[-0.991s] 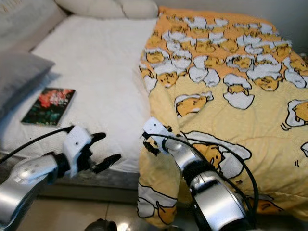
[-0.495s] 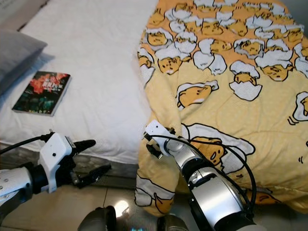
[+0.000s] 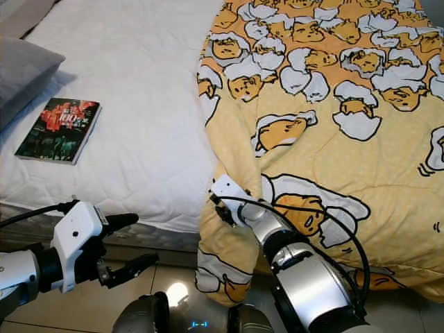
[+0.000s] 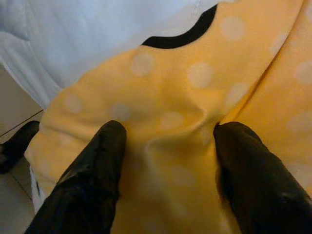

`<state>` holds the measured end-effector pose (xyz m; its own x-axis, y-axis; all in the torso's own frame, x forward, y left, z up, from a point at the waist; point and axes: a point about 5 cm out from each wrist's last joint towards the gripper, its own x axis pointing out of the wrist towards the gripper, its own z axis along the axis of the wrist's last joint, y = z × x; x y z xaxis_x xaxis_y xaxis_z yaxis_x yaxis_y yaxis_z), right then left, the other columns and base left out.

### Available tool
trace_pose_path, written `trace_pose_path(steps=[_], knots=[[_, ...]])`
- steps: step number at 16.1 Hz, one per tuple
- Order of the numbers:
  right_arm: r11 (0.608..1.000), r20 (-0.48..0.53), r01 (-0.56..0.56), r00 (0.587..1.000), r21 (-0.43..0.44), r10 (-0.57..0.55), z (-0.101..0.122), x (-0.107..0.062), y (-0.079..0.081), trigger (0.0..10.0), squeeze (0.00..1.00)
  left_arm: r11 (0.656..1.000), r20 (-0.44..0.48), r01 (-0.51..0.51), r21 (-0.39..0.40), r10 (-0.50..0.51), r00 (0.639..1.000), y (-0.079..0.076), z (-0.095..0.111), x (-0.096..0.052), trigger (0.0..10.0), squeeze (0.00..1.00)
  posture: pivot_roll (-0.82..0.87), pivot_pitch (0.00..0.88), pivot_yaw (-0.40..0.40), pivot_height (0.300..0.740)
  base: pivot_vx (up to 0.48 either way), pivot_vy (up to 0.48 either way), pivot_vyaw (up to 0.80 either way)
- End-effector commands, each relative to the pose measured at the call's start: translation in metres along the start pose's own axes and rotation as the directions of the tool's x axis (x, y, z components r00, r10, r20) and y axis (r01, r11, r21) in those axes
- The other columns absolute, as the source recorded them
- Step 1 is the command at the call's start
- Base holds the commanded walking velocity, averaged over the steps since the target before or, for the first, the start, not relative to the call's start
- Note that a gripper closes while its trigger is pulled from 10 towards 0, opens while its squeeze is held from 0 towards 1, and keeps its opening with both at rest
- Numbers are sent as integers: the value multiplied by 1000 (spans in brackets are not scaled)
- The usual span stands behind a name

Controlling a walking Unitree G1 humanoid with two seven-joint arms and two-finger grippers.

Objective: Clean up the room

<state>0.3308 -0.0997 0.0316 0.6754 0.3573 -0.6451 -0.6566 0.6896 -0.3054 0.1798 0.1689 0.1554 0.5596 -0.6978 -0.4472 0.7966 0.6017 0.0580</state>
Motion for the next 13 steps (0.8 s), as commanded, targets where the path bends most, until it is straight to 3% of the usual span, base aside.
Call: trace_pose_path(steps=[1,13], knots=[[1000,-29,-16,999,25,17,-11,0,4,0,0,1000,-2,0,9,0,1000,-2,2,-3,10000,0,261,208,-29,740,0,0,0],[996,-32,-18,999,84,20,-15,-3,-2,0,0,1000,-17,-17,-3,17,1000,1,1,-4,10000,0,267,205,-33,740,0,0,0]])
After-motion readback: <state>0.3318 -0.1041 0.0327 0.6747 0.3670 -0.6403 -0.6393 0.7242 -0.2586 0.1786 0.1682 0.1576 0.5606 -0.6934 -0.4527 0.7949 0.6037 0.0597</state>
